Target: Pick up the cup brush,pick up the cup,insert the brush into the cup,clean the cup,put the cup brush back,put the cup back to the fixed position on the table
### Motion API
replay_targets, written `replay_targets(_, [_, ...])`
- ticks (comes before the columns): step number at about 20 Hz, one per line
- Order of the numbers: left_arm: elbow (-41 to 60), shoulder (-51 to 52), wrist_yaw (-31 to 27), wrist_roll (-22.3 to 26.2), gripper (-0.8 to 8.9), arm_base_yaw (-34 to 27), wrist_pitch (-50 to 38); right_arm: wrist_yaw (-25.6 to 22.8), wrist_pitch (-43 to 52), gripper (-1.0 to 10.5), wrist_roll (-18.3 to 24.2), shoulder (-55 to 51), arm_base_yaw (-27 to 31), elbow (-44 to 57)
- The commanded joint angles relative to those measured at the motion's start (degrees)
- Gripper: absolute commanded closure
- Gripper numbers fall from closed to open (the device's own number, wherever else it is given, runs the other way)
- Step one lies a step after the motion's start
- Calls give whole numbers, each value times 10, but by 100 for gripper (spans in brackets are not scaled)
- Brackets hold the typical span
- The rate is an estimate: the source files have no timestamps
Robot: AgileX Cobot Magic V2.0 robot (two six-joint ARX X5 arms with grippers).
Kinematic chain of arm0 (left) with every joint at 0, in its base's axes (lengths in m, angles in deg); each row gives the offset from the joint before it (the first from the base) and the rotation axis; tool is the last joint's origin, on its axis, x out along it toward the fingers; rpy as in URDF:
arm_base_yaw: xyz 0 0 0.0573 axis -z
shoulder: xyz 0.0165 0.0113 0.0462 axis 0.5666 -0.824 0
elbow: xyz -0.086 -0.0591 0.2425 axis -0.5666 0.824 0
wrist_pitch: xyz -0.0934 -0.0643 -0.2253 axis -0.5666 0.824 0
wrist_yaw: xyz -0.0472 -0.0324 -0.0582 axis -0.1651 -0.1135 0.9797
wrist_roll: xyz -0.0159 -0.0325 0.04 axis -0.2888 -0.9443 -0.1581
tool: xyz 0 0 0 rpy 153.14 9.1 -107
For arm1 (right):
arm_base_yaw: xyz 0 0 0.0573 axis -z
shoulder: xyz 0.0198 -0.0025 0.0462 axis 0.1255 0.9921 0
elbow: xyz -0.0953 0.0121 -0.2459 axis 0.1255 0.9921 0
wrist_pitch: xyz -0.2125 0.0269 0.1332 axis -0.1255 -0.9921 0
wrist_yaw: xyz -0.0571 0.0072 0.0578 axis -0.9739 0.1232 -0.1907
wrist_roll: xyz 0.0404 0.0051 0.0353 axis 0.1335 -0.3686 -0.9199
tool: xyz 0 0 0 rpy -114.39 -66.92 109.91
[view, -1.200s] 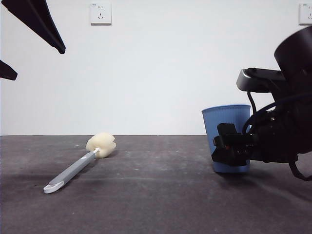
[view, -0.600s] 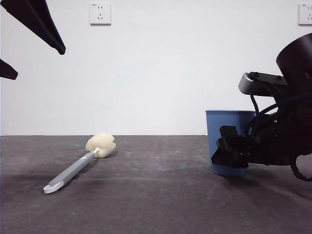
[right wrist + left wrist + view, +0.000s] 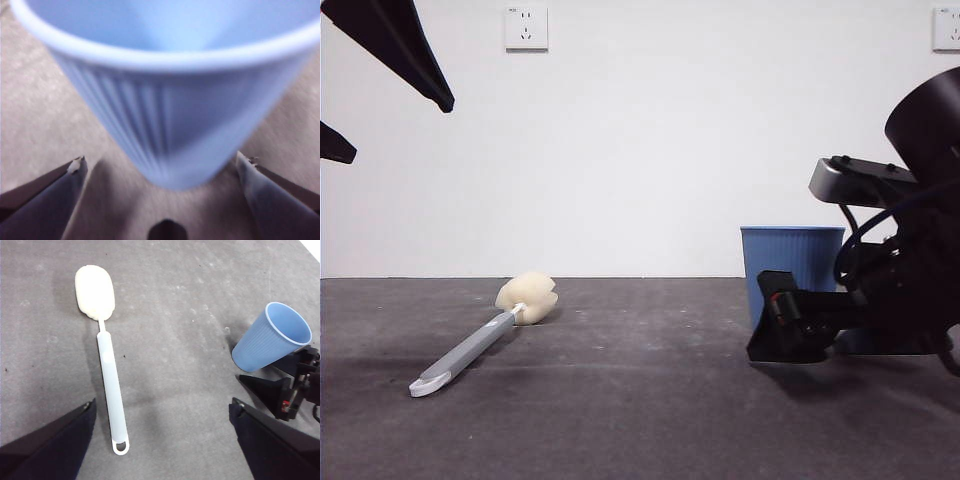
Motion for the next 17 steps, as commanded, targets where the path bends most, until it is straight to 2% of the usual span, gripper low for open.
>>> replay_targets(1, [2, 1, -1, 7, 370, 0, -2, 0, -71, 437, -16, -37, 0, 10])
replay_targets(7, [2, 1, 3, 8, 370, 0, -2, 17, -311, 443, -55, -279, -7, 10])
replay_targets(11, [2, 1, 48, 8, 374, 0, -2, 48, -492, 447, -97, -498, -11, 3])
replay_targets(14, [2, 1, 79, 8, 375, 0, -3, 60, -614, 452, -110, -626, -12, -28])
replay_targets(17, [-3, 1, 116, 8, 376, 0, -3, 59, -707, 571, -106, -689, -11, -92])
